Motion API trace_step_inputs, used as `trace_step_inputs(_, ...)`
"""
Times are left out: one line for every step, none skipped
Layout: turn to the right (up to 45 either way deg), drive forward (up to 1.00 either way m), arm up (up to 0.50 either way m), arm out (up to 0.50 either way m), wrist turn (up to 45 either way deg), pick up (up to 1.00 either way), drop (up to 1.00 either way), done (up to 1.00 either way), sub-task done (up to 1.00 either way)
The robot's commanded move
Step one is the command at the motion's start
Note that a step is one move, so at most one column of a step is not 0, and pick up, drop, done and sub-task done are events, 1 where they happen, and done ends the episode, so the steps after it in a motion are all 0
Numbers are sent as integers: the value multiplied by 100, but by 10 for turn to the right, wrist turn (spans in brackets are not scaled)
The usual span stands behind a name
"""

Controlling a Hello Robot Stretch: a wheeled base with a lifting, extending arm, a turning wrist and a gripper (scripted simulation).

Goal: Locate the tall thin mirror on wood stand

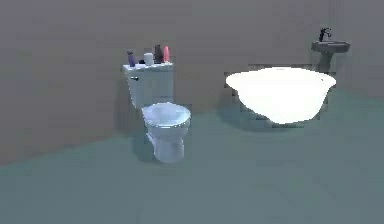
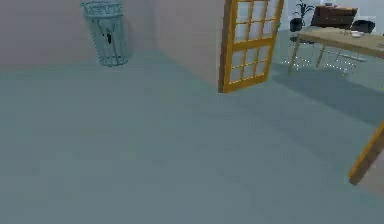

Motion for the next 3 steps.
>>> trace_step_inputs(450, 0, 0, 0, 0, 0, 0, 0, 0)
trace_step_inputs(450, 0, 0, 0, 0, 0, 0, 0, 0)
trace_step_inputs(450, 0, 0, 0, 0, 0, 0, 0, 0)
